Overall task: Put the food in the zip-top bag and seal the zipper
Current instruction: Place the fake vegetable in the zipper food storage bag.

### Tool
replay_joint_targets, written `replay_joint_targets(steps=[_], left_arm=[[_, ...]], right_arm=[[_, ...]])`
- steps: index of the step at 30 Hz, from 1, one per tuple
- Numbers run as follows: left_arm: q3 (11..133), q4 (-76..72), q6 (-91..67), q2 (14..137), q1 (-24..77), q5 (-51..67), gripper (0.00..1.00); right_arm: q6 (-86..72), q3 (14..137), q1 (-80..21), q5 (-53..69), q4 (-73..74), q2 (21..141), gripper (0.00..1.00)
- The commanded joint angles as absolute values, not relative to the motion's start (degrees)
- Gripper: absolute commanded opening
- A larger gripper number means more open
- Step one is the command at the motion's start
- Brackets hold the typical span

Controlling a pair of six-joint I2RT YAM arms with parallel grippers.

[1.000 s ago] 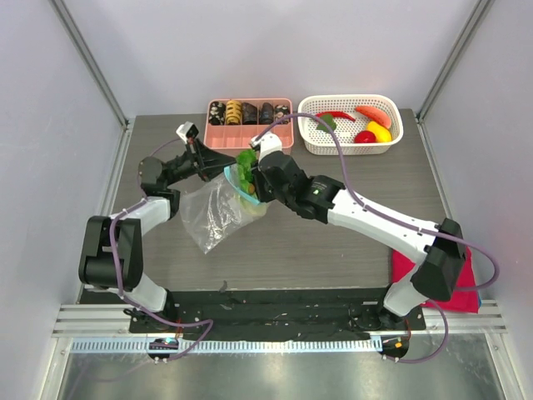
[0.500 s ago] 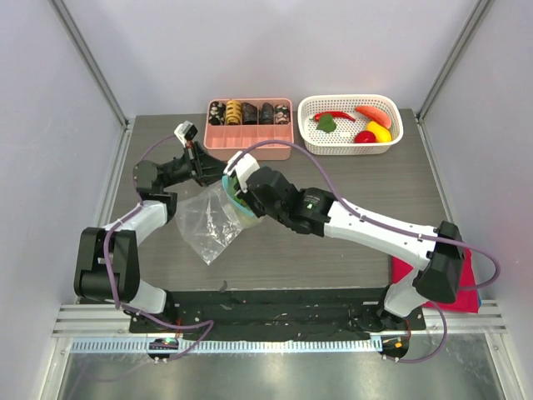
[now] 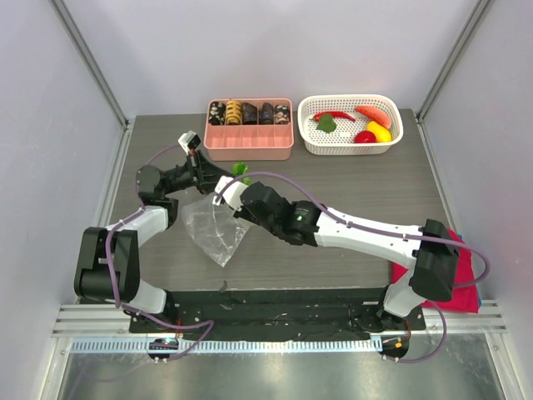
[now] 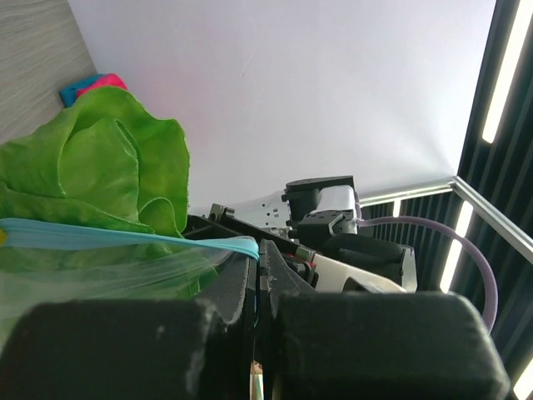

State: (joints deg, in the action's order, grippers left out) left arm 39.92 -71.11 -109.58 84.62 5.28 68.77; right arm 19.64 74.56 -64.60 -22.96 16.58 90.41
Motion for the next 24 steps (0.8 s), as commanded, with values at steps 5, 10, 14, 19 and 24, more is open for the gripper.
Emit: replay_joint_targets(steps=[5, 10, 14, 19, 24], left_arm=[[41.49, -88.59, -112.24, 80.68, 5.45, 64.07, 0.0], [40.34, -88.59, -112.24, 79.19, 5.54, 65.56, 0.0], [39.9, -88.59, -112.32, 78.49, 5.45, 65.92, 0.0], [39.9, -88.59, -112.59, 78.75, 5.45, 65.65, 0.0], [40.87, -88.59, -112.85, 79.28, 5.45, 65.48, 0.0]], right_arm=[[26.81, 70.05, -64.95, -14.5, 24.09, 87.37, 0.4], [26.55, 69.96, -63.9, -14.07, 23.47, 84.38, 0.57], [24.97, 69.61, -63.2, -13.89, 23.47, 82.1, 0.66], [23.12, 69.35, -61.61, -12.22, 23.47, 77.8, 0.75], [22.59, 68.73, -59.33, -11.07, 22.59, 76.11, 0.75]])
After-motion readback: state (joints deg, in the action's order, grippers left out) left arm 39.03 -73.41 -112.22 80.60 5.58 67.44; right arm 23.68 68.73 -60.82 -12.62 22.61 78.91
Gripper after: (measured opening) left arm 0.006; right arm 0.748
